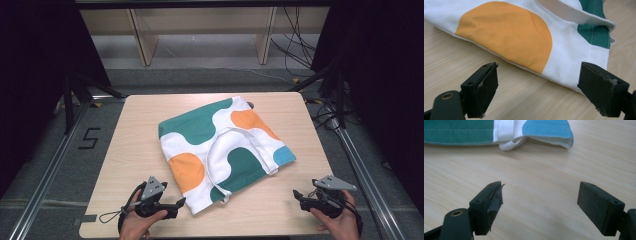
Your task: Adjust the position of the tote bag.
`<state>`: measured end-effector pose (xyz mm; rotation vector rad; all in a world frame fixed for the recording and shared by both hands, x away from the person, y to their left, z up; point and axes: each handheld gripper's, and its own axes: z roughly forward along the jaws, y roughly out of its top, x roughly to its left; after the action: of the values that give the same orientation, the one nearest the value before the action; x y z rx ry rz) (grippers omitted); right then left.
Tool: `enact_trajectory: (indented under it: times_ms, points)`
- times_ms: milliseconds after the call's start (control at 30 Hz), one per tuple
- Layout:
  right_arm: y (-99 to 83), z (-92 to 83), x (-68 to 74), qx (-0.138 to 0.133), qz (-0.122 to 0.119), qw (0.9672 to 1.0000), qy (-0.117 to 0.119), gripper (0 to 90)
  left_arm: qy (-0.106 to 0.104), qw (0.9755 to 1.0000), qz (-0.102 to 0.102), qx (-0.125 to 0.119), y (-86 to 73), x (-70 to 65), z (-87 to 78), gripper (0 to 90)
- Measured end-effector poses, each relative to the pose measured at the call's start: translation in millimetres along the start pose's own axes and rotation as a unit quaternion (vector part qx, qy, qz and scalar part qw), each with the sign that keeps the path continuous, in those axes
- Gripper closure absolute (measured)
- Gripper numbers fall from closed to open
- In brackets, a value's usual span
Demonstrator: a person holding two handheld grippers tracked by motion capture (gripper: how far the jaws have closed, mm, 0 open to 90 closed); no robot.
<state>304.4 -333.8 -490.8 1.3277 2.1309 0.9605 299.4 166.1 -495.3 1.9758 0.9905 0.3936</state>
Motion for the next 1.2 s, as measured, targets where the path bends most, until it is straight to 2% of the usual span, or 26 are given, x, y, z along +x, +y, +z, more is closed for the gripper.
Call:
enact_trajectory:
  times_ms: [33, 67, 100, 133, 200, 233, 267, 300, 333, 433, 467, 533, 667, 700, 733, 800, 833, 967, 1000, 1033, 1067, 1100, 1133, 1167, 1200]
  points:
    - [-0.8, 1.1, -1.4, -0.003, -0.014, 0.9999, -0.007, 21.3, 0.001, 1.0, 0.002, 0.006, -0.3, -0.6, -0.2, 15.0]
    - [0.0, 0.2, -0.3, 0.004, -0.002, 1.0, -0.001, 21.3, -0.001, 1.0, -0.003, 0.004, -0.4, -1.7, 0.5, 15.0]
    - [-0.1, 0.6, 0.1, 0.004, 0.0, 1.0, -0.003, 21.3, 0.002, 1.0, 0.001, 0.003, -0.3, -1.8, 0.5, 14.9]
    - [0.0, 0.6, 0.1, 0.004, -0.001, 1.0, -0.003, 21.3, 0.003, 0.9997, 0.02, 0.014, 0.4, 0.1, -1.2, 14.9]
    - [0.1, 0.6, 0.2, 0.002, -0.001, 1.0, -0.003, 21.3, 0.007, 0.9998, 0.014, 0.01, 0.1, -1.0, -0.4, 14.8]
    - [0.1, 0.7, -0.5, -0.002, -0.008, 0.9999, -0.011, 21.3, 0.006, 0.9998, 0.015, 0.013, 0.1, -1.0, -0.6, 14.8]
    - [-0.1, 1.0, -0.7, -0.003, -0.01, 0.9999, -0.012, 21.2, 0.009, 0.9999, 0.004, 0.007, -0.1, -3.5, 0.5, 14.8]
    - [-0.1, 1.1, -0.8, -0.003, -0.011, 0.9999, -0.012, 21.1, 0.008, 0.9998, 0.014, 0.012, 0.0, -3.2, 0.0, 14.8]
    - [0.0, 1.0, -0.9, -0.002, -0.012, 0.9999, -0.012, 21.1, 0.007, 0.9999, 0.01, 0.011, -0.1, -5.1, 0.3, 14.8]
    - [0.0, 0.9, -1.2, -0.002, -0.011, 0.9998, -0.014, 20.9, 0.006, 0.9996, 0.021, 0.016, 0.3, -10.9, 1.4, 14.9]
    - [0.0, 1.3, -0.9, 0.005, -0.004, 1.0, -0.002, 20.8, 0.005, 0.9995, 0.025, 0.018, 0.4, -12.0, 1.6, 15.1]
    - [0.0, 1.8, 0.1, 0.006, -0.001, 1.0, -0.004, 20.7, 0.0, 0.9993, 0.033, 0.019, 0.4, -16.6, 3.5, 15.6]
    - [0.0, 2.2, 0.2, 0.006, -0.004, 1.0, -0.005, 20.5, 0.004, 0.999, 0.039, 0.021, 0.7, -20.1, 4.5, 15.6]
    - [0.0, 2.2, 0.2, 0.006, -0.004, 1.0, -0.005, 20.5, 0.0, 0.9991, 0.041, 0.015, 0.6, -21.8, 5.5, 15.6]
    - [0.0, 2.2, 0.2, 0.006, -0.004, 1.0, -0.005, 20.5, -0.001, 0.999, 0.041, 0.02, 1.0, -23.9, 5.1, 15.6]
    - [0.0, 2.3, 0.1, 0.006, -0.005, 1.0, -0.005, 20.4, -0.005, 0.9991, 0.04, 0.011, 0.7, -28.5, 7.9, 15.6]
    - [0.1, 2.3, 0.1, 0.007, -0.006, 0.9999, -0.005, 20.4, -0.001, 0.9989, 0.043, 0.017, 0.9, -29.1, 7.8, 15.6]
    - [0.2, 2.8, 0.6, 0.008, -0.006, 0.9999, -0.004, 20.3, -0.006, 0.9983, 0.055, 0.019, 1.9, -34.0, 9.3, 15.9]
    - [0.3, 2.6, -0.3, 0.003, -0.016, 0.9998, -0.013, 20.3, -0.004, 0.9978, 0.064, 0.017, 2.0, -36.5, 11.8, 15.9]
    - [0.3, 2.6, -0.3, 0.003, -0.016, 0.9998, -0.013, 20.3, -0.004, 0.9978, 0.064, 0.017, 2.0, -36.5, 11.8, 16.0]
    - [0.4, 3.2, 0.8, 0.008, -0.008, 0.9999, -0.001, 20.3, -0.006, 0.9965, 0.08, 0.023, 3.4, -39.5, 12.6, 16.0]
    - [0.4, 3.2, 0.8, 0.008, -0.008, 0.9999, -0.001, 20.3, -0.006, 0.9965, 0.08, 0.023, 3.4, -39.5, 12.6, 15.9]
    - [0.6, 2.7, 1.0, 0.011, -0.009, 0.9999, -0.004, 20.3, 0.002, 0.9957, 0.085, 0.037, 3.9, -42.3, 13.1, 15.9]
    - [0.6, 2.9, 0.7, 0.009, -0.016, 0.9998, -0.01, 20.3, -0.007, 0.9969, 0.075, 0.025, 3.3, -46.2, 16.2, 15.4]
    - [0.6, 3.3, 0.8, 0.008, -0.015, 0.9998, -0.007, 20.3, -0.003, 0.9967, 0.077, 0.026, 3.3, -48.5, 17.2, 15.4]
